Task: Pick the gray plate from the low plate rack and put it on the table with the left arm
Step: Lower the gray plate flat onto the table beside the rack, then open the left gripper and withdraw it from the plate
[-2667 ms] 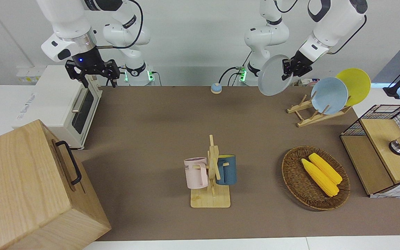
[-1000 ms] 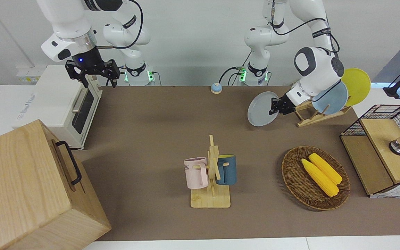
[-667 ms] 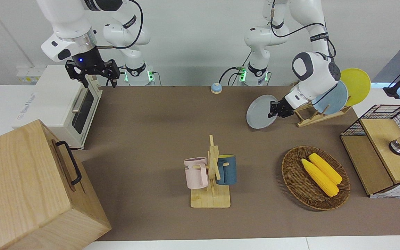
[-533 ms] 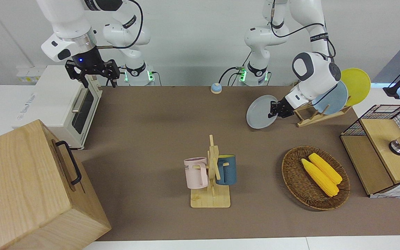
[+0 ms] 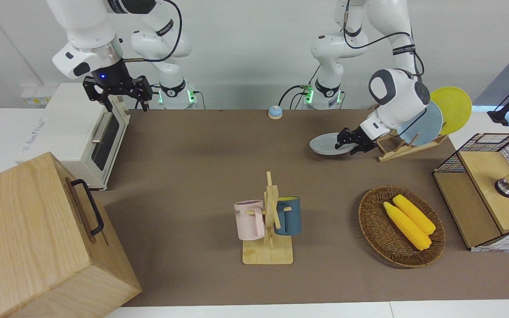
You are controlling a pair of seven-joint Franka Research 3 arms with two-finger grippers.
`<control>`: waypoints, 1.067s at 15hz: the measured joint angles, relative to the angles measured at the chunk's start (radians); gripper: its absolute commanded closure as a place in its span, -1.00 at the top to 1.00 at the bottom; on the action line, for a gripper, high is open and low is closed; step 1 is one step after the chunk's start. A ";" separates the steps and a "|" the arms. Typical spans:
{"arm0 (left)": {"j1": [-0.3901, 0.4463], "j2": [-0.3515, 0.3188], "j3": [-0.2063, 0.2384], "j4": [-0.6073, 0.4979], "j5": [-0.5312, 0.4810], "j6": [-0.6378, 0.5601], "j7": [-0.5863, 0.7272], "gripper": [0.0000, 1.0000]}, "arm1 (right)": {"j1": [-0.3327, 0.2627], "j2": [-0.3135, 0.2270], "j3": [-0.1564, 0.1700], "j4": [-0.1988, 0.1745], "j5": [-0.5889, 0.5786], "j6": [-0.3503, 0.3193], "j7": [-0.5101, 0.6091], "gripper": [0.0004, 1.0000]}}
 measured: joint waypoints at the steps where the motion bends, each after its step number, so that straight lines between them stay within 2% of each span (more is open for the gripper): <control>1: 0.000 -0.003 0.000 0.002 0.000 0.004 0.001 1.00 | 0.000 0.000 0.000 0.000 0.000 0.000 0.000 0.97; 7: 0.000 -0.041 0.000 0.024 0.038 0.014 -0.002 1.00 | 0.000 0.000 0.000 0.000 0.000 0.000 0.000 0.97; 10: 0.000 -0.077 -0.001 0.053 0.096 0.005 -0.048 1.00 | 0.000 0.000 0.000 0.000 0.000 0.000 0.000 0.97; 12: 0.000 -0.103 -0.003 0.091 0.159 -0.053 -0.103 1.00 | 0.000 0.000 0.000 0.000 0.000 0.000 0.000 0.97; 16: 0.000 -0.130 -0.004 0.245 0.240 -0.246 -0.180 1.00 | 0.000 0.000 0.000 0.000 0.000 0.000 0.000 0.97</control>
